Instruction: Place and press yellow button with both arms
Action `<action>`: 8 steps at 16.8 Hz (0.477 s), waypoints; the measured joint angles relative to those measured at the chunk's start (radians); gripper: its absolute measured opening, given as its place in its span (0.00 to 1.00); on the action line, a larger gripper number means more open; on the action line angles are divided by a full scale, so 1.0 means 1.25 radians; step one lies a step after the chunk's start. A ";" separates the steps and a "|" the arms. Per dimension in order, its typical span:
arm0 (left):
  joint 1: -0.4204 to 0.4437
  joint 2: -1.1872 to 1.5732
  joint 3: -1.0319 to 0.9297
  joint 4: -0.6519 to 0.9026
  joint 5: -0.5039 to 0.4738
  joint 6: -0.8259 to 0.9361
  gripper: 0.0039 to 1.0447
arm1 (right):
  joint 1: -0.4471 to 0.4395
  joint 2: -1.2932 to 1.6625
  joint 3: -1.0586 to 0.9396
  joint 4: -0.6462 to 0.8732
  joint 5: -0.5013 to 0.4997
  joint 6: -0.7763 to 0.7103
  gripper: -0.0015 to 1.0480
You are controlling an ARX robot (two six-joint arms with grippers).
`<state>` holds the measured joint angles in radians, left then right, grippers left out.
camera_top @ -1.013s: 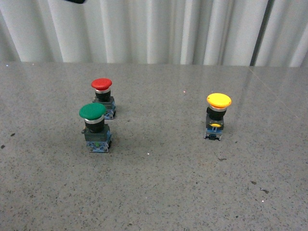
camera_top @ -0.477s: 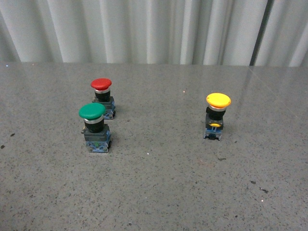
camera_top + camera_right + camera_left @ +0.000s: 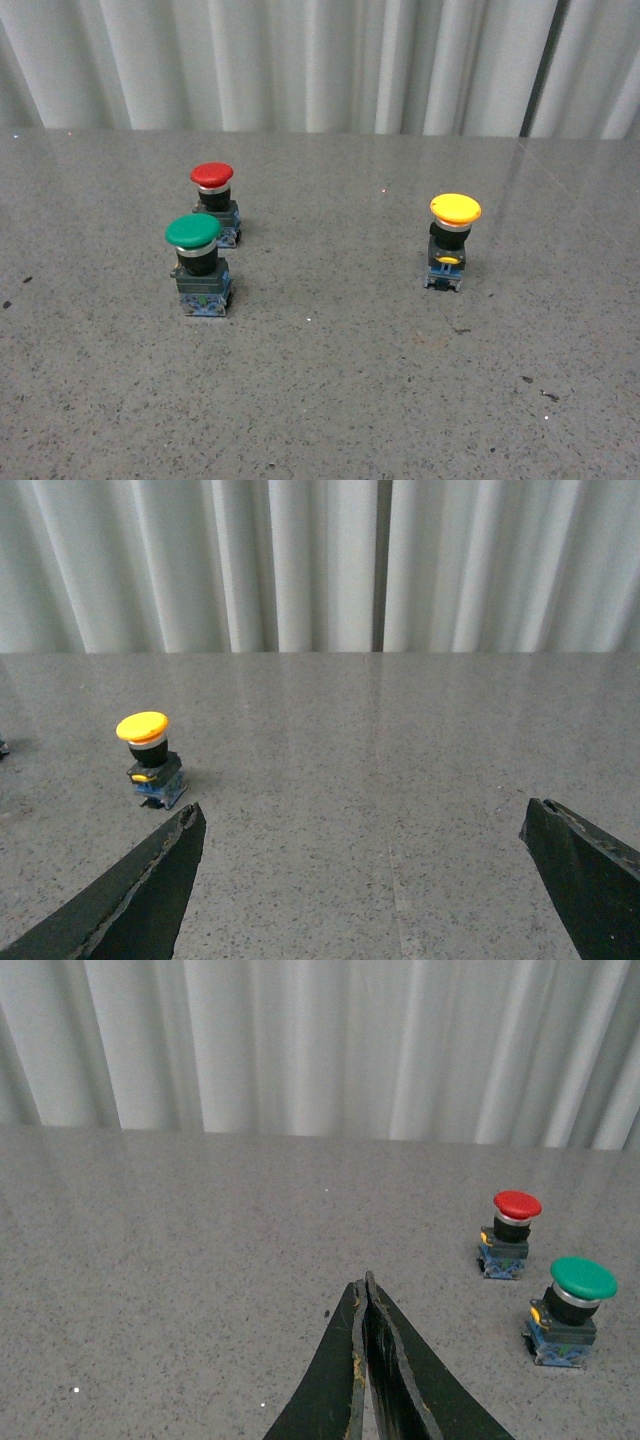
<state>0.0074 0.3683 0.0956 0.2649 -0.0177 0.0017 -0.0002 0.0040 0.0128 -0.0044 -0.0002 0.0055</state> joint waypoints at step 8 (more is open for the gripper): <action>-0.007 -0.107 -0.043 -0.059 0.014 0.001 0.01 | 0.000 0.000 0.000 0.000 0.000 0.000 0.94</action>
<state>-0.0010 0.2348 0.0418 0.1913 -0.0002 0.0029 -0.0002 0.0040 0.0128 -0.0040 -0.0002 0.0055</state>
